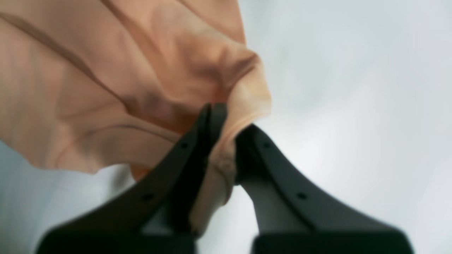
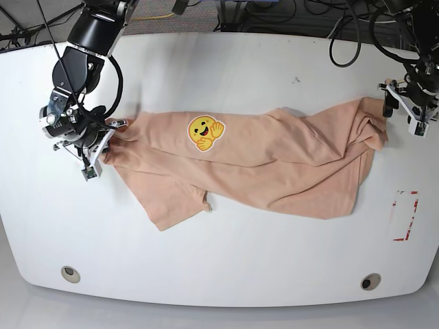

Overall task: Fold the T-shirt properly
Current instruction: 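Hold the shirt with the right gripper and slide the left gripper along its edge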

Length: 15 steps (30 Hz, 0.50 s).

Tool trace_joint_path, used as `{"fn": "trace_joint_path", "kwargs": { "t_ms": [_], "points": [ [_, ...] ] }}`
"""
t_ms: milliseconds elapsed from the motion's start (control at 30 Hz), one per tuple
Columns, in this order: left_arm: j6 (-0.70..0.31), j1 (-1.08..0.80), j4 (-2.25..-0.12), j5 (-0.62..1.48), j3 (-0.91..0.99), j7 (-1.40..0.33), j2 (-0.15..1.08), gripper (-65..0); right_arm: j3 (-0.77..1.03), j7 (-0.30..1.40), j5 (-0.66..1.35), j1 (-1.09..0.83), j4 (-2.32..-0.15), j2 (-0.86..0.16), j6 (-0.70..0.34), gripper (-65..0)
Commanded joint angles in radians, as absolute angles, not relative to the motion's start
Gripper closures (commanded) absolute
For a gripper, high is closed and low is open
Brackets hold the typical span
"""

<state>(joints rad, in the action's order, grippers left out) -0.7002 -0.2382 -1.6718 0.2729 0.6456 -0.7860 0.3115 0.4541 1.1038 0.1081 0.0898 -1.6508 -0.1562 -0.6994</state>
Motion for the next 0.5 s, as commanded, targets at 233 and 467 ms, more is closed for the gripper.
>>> {"fn": "trace_joint_path", "kwargs": {
  "t_ms": [233, 467],
  "points": [
    [-0.698, -0.07, -1.693, 0.427, 0.644, -0.762, 0.372, -39.2, 0.553, 1.086, 0.114, 0.107, -1.673, -0.136, -0.698, -0.5],
    [-0.698, 0.194, -1.431, 0.3, 0.486, -0.76, 0.371, -39.2, 0.582, 1.086, 0.116, 0.104, -1.673, -0.127, -0.698, -0.8]
  ]
}}
